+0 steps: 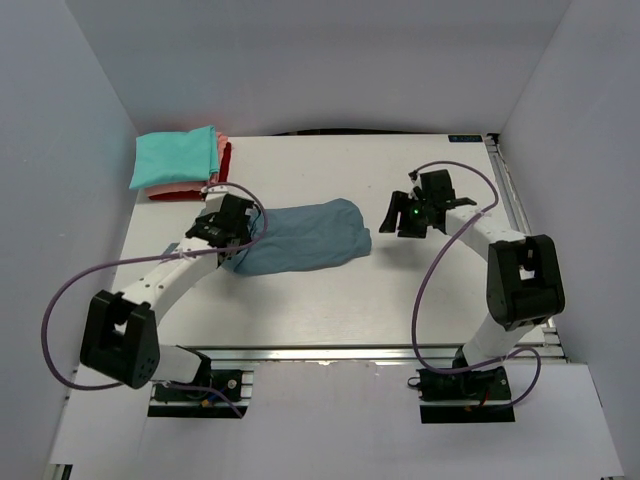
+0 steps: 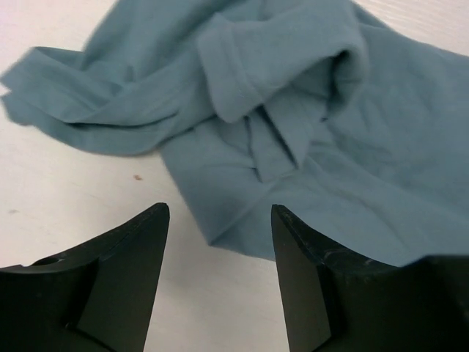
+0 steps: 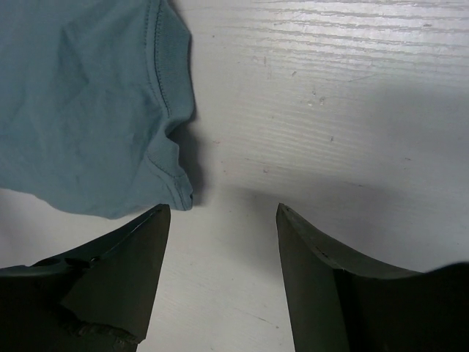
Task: Fold and stack the t-shirts
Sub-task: Flatten out the tshirt
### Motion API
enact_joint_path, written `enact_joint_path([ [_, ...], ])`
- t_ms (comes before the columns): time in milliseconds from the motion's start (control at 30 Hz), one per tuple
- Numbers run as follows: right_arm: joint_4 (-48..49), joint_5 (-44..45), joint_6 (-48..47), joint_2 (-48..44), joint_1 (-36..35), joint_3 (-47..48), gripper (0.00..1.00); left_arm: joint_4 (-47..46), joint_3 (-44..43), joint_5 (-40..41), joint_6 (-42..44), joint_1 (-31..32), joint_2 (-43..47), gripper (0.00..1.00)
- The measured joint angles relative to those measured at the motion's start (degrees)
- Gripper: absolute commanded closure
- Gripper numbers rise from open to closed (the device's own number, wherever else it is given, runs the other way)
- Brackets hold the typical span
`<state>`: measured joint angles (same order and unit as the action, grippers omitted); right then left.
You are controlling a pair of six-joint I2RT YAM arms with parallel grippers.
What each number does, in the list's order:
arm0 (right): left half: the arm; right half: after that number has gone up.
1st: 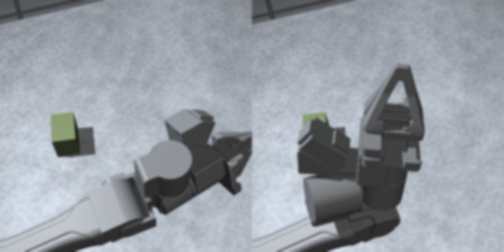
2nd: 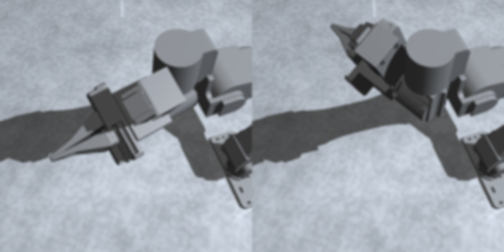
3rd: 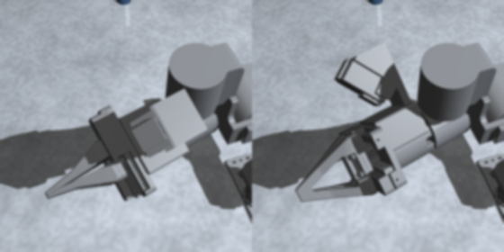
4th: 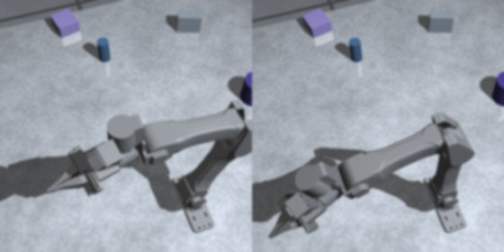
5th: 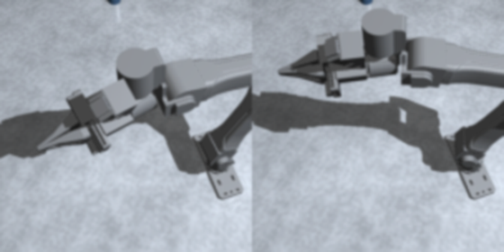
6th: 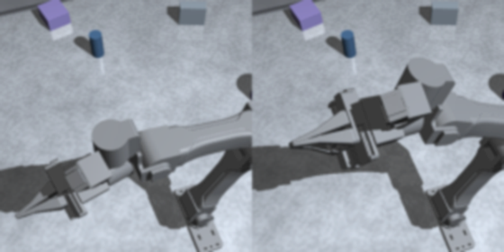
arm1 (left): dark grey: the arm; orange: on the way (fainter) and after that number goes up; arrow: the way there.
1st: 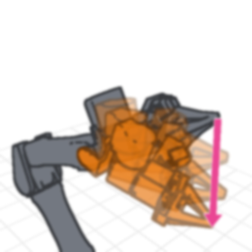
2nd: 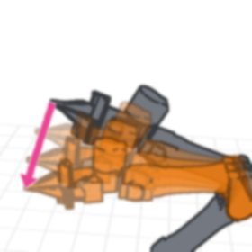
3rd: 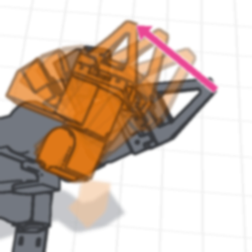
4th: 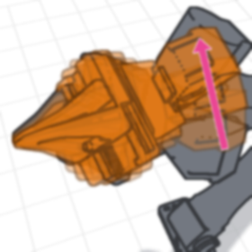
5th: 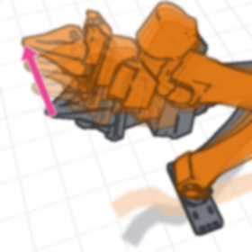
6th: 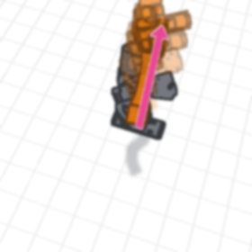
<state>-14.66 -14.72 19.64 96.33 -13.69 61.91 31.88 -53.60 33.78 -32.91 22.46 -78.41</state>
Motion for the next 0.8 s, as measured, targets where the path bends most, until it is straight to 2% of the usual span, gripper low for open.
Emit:
enact_joint_path([
  [100,1.4,0.1,0.0,0.3,0.0,-0.8,0.34,-3.9,0.9,-3.4,-0.1,0.0,0.6,0.31],
  [300,2.7,0.7,0.0,1.0,-1.0,-1.5,0.34,-10.3,1.1,-6.6,0.1,0.0,-3.7,0.32],
  [800,4.5,0.7,-0.2,1.7,-2.0,-1.8,0.34,-15.8,1.1,-8.7,2.5,0.2,-13.5,0.45],
])
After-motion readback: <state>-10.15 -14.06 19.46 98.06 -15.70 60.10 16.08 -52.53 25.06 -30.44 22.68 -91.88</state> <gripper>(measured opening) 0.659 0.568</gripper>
